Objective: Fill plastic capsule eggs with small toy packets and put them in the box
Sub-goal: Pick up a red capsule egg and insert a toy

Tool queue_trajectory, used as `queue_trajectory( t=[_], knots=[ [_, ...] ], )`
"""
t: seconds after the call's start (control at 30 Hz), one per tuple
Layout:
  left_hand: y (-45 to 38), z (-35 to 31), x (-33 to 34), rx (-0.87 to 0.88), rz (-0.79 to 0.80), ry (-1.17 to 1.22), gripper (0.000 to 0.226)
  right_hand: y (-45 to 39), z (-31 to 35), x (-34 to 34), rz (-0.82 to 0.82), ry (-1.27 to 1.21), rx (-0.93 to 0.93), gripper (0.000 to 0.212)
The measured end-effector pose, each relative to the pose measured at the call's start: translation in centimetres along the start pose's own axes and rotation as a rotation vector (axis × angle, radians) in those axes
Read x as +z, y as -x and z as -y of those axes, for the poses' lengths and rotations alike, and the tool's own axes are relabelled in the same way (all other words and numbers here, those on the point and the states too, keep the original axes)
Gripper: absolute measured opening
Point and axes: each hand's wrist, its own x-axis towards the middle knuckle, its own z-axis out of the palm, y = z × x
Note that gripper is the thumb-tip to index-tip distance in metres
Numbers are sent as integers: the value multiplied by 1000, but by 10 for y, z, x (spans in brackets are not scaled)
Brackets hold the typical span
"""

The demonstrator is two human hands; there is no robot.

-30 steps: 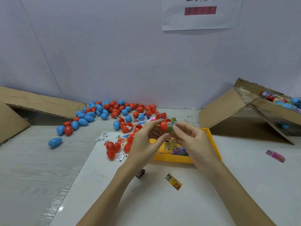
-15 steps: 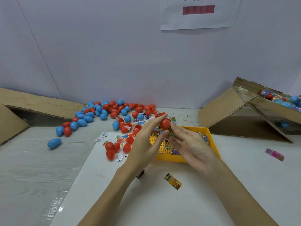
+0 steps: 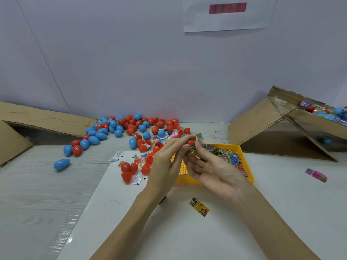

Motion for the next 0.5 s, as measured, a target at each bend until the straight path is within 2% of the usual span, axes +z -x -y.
queue_trajectory(
  t=[0.17, 0.3, 0.4, 0.5],
  knots=[
    [3, -1, 3, -9, -35, -28, 30, 0, -2, 0, -11, -29, 11, 30],
    [3, -4, 5, -39, -55, -22, 28, 0, -2, 1, -26, 10, -7, 20],
    [2, -8, 5, -101, 14, 44, 28, -2, -3, -2, -66, 96, -96, 22],
    [0, -7, 2, -97, 62, 6, 33, -4, -4, -6, -84, 276, -246, 30]
  ],
)
